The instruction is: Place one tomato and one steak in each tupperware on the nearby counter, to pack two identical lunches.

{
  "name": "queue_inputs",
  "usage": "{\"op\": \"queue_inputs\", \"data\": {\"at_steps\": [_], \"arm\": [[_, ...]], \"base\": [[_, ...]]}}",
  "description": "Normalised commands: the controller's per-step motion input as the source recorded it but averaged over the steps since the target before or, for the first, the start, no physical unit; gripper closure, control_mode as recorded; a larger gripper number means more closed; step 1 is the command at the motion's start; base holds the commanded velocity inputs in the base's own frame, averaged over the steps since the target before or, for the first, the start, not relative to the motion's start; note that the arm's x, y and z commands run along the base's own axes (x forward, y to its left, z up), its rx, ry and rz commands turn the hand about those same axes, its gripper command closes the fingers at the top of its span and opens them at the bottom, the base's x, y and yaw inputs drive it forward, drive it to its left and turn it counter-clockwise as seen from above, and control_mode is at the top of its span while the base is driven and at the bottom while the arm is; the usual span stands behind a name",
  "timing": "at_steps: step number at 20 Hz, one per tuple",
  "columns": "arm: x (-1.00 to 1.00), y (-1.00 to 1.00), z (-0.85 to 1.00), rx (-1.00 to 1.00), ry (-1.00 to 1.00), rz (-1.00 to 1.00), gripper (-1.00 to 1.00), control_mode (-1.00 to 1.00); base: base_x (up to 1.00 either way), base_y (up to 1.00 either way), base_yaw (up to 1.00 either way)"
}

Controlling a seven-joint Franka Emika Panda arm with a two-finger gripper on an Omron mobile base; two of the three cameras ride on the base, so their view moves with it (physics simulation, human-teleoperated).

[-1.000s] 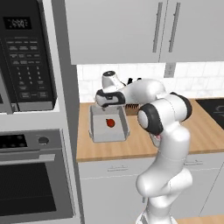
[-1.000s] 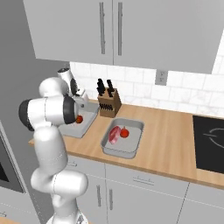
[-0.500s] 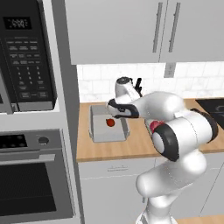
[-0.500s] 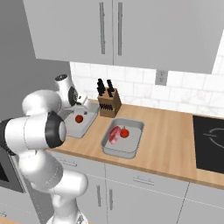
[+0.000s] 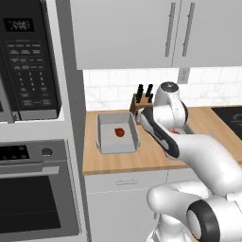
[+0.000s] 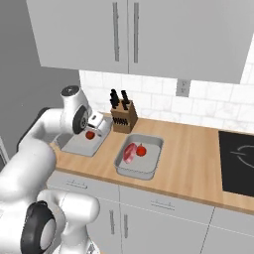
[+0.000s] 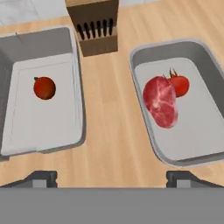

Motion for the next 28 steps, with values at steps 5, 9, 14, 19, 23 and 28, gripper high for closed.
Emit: {"op": "queue_inputs", "data": {"at_steps": [5,9,14,19,23,28], "arm": [[-1.0,-0.27,0.6,0.02,-0.01,0.03,-1.0,-1.0],[-0.75,0.02,0.05,0.0,0.0,0.25,-1.0,1.0],[0.0,0.0,0.0,0.0,0.0,0.0,-1.0,1.0],[0.0,0.0,0.0,0.0,0.0,0.0,-1.0,1.0],[0.0,0.0,0.0,0.0,0.0,0.0,-1.0,1.0],[0.0,0.0,0.0,0.0,0.0,0.0,-1.0,1.0]], "base": [[0.0,0.0,0.0],[-0.24,0.0,0.17],[-0.36,0.0,0.91],[-0.19,0.01,0.96],[-0.07,0.41,0.93],[-0.08,0.76,0.85]]}}
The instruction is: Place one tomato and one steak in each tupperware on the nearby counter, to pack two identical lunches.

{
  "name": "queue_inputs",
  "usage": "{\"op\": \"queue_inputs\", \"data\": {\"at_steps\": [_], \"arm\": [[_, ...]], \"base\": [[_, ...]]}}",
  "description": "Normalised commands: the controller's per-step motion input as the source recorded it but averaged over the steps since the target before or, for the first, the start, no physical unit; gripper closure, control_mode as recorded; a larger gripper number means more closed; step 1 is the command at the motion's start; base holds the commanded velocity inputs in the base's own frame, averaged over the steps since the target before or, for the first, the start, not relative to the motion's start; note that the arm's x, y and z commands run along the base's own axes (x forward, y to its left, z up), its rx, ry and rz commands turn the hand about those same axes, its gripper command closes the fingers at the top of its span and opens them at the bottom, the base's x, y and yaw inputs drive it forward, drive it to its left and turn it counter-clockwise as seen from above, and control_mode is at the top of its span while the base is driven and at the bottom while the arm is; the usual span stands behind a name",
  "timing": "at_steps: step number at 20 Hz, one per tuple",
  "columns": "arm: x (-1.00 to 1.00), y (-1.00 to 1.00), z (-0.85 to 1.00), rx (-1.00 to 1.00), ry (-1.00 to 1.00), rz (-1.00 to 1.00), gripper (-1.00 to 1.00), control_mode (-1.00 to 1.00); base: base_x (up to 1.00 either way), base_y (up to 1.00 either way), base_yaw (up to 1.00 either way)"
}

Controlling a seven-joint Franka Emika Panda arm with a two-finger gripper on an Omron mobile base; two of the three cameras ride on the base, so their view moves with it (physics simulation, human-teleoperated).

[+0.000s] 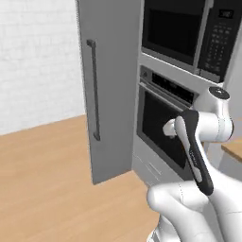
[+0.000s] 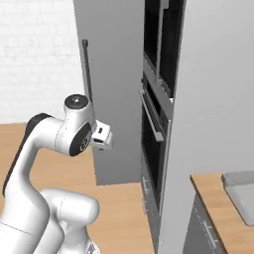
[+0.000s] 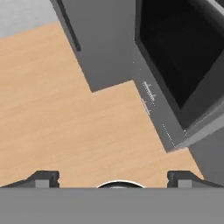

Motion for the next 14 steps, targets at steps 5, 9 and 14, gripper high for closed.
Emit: {"op": "queue_inputs", "data": {"at_steps": [5,9,14], "arm": [[0.0,0.0,0.0,0.0,0.0,0.0,-1.0,1.0],[0.0,0.0,0.0,0.0,0.0,0.0,-1.0,1.0],[0.0,0.0,0.0,0.0,0.0,0.0,-1.0,1.0]], "base": [[0.0,0.91,0.75],[0.9,0.97,0.28],[1.0,0.4,-0.01]]}}
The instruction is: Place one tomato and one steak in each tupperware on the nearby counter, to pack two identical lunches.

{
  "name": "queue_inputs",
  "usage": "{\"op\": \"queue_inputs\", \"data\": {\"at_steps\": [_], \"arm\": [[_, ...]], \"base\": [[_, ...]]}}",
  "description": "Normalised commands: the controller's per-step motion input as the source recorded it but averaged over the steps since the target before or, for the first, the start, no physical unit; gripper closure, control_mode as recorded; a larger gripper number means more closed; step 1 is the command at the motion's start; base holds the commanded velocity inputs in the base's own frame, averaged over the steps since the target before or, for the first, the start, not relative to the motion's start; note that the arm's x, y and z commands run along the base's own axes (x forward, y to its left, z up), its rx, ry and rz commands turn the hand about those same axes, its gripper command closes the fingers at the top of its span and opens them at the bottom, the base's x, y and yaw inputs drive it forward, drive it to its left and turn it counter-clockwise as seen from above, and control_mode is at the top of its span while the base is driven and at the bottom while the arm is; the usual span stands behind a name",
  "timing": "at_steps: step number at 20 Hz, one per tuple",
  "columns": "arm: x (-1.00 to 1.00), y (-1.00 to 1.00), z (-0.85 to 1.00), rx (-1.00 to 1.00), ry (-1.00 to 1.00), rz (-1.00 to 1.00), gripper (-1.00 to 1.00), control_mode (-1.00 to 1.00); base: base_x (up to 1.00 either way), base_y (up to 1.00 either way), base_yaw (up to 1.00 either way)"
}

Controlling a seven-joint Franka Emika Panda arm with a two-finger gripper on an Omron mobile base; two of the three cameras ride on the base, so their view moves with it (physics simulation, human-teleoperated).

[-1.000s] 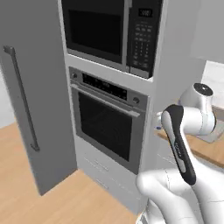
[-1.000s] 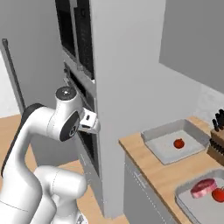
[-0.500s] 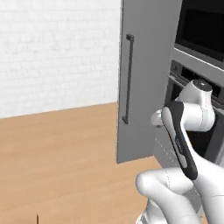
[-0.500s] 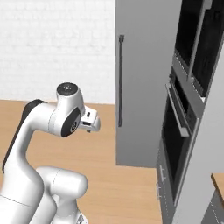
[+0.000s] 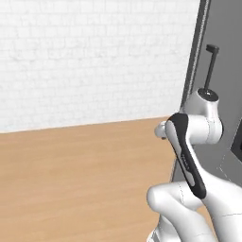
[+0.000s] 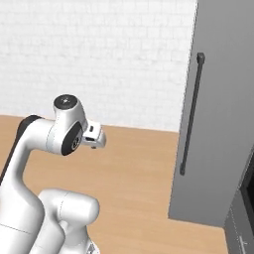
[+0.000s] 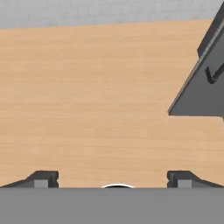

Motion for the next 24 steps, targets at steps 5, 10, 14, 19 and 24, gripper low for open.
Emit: {"op": "queue_inputs", "data": {"at_steps": [5,10,14,19,24], "arm": [[0.0,0.0,0.0,0.0,0.0,0.0,-1.0,1.0],[0.0,0.0,0.0,0.0,0.0,0.0,-1.0,1.0],[0.0,0.0,0.0,0.0,0.0,0.0,-1.0,1.0],[0.0,0.0,0.0,0.0,0.0,0.0,-1.0,1.0],[0.0,0.0,0.0,0.0,0.0,0.0,-1.0,1.0]], "base": [[1.0,0.04,-0.21],[1.0,0.22,-0.36],[1.0,0.57,-0.59],[1.0,0.92,-0.54],[0.83,0.98,-0.63]]}}
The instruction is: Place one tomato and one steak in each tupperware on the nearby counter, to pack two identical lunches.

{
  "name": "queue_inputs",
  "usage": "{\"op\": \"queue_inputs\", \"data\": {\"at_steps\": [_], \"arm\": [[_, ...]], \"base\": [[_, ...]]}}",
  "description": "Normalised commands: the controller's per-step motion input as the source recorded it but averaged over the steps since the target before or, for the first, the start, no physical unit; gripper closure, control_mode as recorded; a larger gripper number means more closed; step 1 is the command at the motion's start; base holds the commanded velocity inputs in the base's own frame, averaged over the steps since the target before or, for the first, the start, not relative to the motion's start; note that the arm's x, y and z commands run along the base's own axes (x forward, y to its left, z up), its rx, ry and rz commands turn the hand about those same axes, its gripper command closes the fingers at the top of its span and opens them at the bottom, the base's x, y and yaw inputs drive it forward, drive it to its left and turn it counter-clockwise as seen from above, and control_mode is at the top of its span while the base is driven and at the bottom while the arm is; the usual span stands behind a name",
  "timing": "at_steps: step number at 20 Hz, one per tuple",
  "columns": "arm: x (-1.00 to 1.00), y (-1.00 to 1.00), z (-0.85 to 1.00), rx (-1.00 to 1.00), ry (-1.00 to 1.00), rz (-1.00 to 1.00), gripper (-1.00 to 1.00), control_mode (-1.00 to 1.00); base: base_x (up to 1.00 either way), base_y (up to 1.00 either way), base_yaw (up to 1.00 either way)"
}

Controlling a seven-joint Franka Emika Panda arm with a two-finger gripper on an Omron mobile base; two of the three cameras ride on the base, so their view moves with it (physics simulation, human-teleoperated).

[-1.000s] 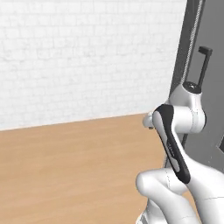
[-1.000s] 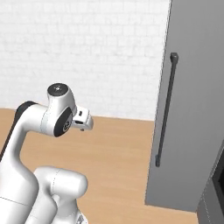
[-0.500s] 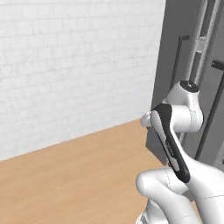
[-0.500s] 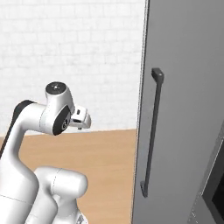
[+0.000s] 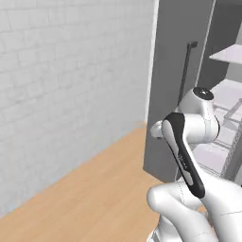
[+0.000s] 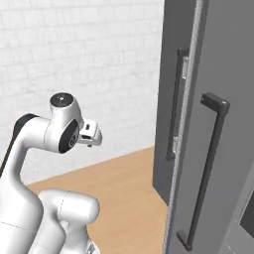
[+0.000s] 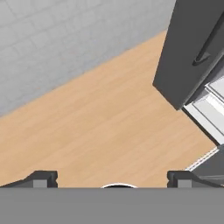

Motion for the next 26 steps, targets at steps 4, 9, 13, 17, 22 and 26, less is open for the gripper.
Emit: {"op": "queue_inputs", "data": {"at_steps": [4,9,13,17,22,26], "arm": [[0.0,0.0,0.0,0.0,0.0,0.0,-1.0,1.0],[0.0,0.0,0.0,0.0,0.0,0.0,-1.0,1.0],[0.0,0.0,0.0,0.0,0.0,0.0,-1.0,1.0],[0.0,0.0,0.0,0.0,0.0,0.0,-1.0,1.0],[0.0,0.0,0.0,0.0,0.0,0.0,-1.0,1.0],[0.0,0.0,0.0,0.0,0.0,0.0,-1.0,1.0]], "base": [[0.78,0.96,-0.66],[0.43,0.72,-0.79],[0.23,0.54,-0.86],[0.32,0.48,-0.86],[0.39,0.18,-0.31],[0.62,0.0,-0.05]]}}
